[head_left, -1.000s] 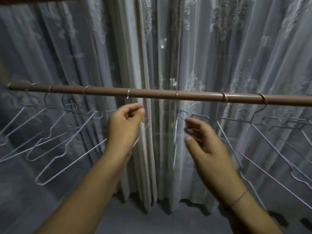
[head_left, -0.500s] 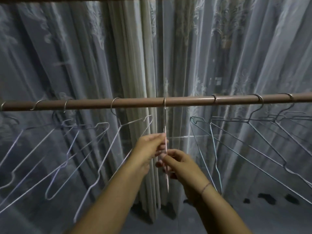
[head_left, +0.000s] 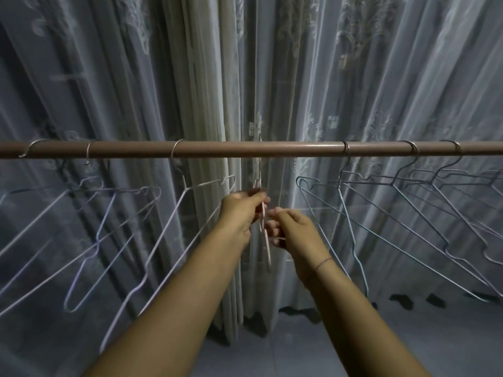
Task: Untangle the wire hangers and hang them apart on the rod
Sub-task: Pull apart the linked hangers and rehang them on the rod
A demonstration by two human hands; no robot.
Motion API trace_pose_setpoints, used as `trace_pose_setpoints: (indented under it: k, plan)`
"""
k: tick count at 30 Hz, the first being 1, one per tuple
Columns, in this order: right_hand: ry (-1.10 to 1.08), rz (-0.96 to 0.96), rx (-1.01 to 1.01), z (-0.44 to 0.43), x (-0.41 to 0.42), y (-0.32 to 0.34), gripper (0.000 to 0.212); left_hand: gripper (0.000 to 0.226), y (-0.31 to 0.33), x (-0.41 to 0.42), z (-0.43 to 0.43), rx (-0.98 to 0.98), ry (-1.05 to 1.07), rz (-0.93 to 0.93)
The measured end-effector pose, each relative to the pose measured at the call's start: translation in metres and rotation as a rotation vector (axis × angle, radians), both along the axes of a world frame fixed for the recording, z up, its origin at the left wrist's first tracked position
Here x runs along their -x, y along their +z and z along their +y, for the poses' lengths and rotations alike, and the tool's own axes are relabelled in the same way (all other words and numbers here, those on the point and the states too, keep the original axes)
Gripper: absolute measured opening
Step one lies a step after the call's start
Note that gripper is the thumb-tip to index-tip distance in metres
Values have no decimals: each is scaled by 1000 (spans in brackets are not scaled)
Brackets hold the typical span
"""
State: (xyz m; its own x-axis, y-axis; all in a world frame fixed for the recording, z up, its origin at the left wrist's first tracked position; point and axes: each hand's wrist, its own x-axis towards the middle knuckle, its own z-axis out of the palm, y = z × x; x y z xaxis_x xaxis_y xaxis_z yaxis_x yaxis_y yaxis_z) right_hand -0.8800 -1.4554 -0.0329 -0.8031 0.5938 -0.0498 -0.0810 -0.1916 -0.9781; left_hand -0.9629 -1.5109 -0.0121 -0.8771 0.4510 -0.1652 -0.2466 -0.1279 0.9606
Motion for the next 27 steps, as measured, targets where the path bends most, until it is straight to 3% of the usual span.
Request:
trace_pose_setpoints:
  k: [4, 8, 15, 20, 27]
  plan:
    - [-29, -109, -89, 17, -6, -35, 11, 12, -40, -1, -11, 143, -35, 37]
    - [-58, -194, -315, 28, -9, -63, 18, 23, -75, -5, -23, 275, -68, 71]
    - [9, -312, -758, 38, -8, -94, 37, 21, -109, -12, -47, 454, -58, 274]
    - [86, -509, -1037, 41, -23, -100, 28, 37, -119, -3, -57, 593, 36, 433]
    - [314, -523, -896, 46, -53, -82, 22, 19, -108, -12, -50, 553, 131, 526]
